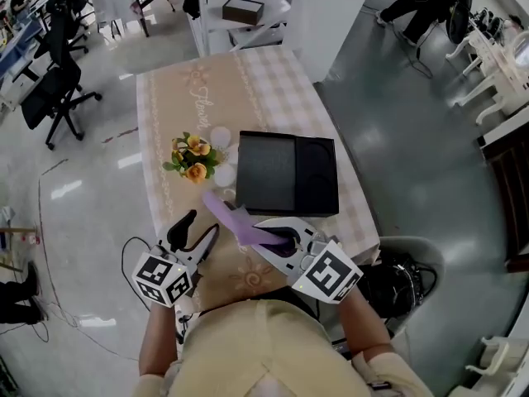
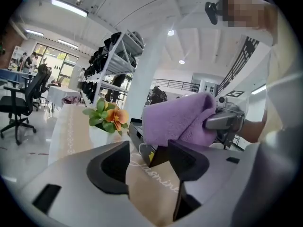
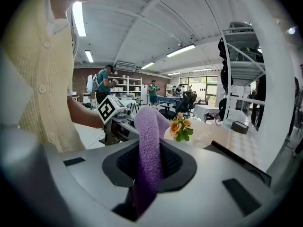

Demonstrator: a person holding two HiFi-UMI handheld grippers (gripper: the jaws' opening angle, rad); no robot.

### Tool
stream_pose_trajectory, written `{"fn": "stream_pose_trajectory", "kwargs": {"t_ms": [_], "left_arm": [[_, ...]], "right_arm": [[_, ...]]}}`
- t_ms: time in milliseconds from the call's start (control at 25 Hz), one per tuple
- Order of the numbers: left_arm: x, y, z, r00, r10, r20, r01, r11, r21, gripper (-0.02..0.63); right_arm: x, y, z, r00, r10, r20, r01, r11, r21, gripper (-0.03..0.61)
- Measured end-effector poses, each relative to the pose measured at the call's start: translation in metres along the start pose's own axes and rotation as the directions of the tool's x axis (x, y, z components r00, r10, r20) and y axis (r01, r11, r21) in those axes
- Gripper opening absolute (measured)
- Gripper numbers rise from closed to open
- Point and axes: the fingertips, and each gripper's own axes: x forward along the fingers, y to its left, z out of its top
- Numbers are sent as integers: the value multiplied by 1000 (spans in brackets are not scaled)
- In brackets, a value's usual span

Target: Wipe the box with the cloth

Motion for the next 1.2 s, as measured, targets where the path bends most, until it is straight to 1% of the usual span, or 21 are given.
{"fn": "stream_pose_trajectory", "kwargs": {"t_ms": [80,200,280,360,440,520,640,720,800,1040,1200], "left_arm": [[-5,3,-2,1000,15,1,-15,1000,-19,258],[-12,3,-7,1000,29,-9,-30,999,-18,256],[-15,3,-10,999,39,-12,-39,999,-20,258],[-17,3,-13,999,45,-12,-46,998,-32,257],[-17,3,-16,999,45,-18,-46,998,-36,258],[-15,1,-19,999,42,-27,-43,998,-34,256],[-13,-1,-21,999,37,-35,-38,999,-38,256],[-9,-3,-22,999,30,-41,-31,999,-38,256],[-4,-6,-26,998,18,-54,-20,999,-33,253],[11,-14,-32,996,-28,-85,26,999,-22,252],[22,-23,-36,992,-66,-111,66,998,-11,252]], "right_arm": [[10,5,-8,1000,26,-12,-26,1000,16,75],[26,11,-27,997,49,-56,-48,998,28,75],[34,12,-41,995,52,-89,-49,998,41,75],[41,9,-56,992,37,-120,-31,998,57,75],[47,4,-72,988,0,-153,10,998,65,75],[51,-6,-84,980,-65,-190,76,996,55,75],[52,-21,-95,953,-180,-242,187,982,9,75],[50,-29,-100,936,-239,-258,241,970,-24,75],[47,-32,-103,926,-268,-264,269,963,-36,75],[36,-38,-109,909,-309,-278,310,950,-43,75],[22,-45,-116,888,-351,-298,355,934,-40,75]]}}
